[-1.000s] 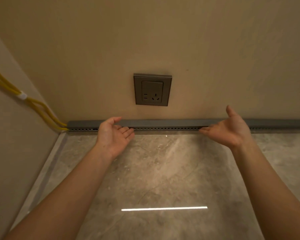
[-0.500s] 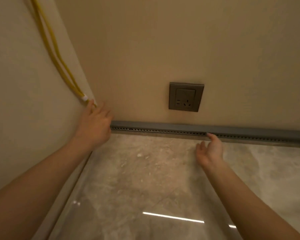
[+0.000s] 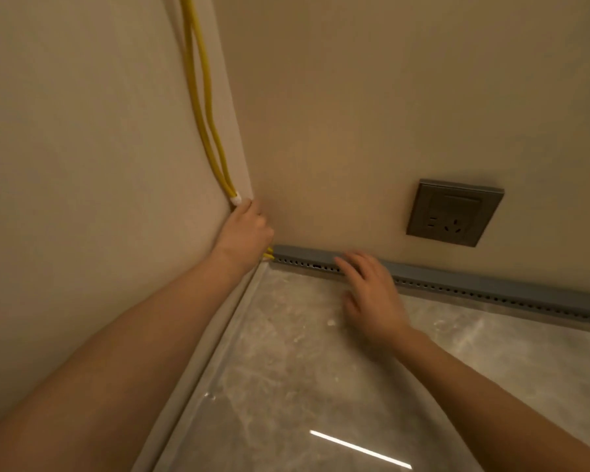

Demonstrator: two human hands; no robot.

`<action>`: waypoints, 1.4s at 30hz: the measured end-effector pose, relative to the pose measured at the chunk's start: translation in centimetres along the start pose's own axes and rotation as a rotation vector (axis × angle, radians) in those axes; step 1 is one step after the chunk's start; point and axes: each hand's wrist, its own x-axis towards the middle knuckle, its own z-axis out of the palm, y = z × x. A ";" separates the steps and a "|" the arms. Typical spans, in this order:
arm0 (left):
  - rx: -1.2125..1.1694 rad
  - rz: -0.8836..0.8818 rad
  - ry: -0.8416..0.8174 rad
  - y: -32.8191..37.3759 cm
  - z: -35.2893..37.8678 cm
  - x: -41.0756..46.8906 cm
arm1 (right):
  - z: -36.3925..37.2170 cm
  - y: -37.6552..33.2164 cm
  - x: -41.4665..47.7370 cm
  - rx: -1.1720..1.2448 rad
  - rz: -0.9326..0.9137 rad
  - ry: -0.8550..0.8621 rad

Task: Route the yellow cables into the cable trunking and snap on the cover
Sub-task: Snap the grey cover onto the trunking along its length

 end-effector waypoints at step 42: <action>-0.949 -0.239 0.231 11.6 4.8 0.0 | 2.3 5.2 -0.1 0.155 -0.036 0.231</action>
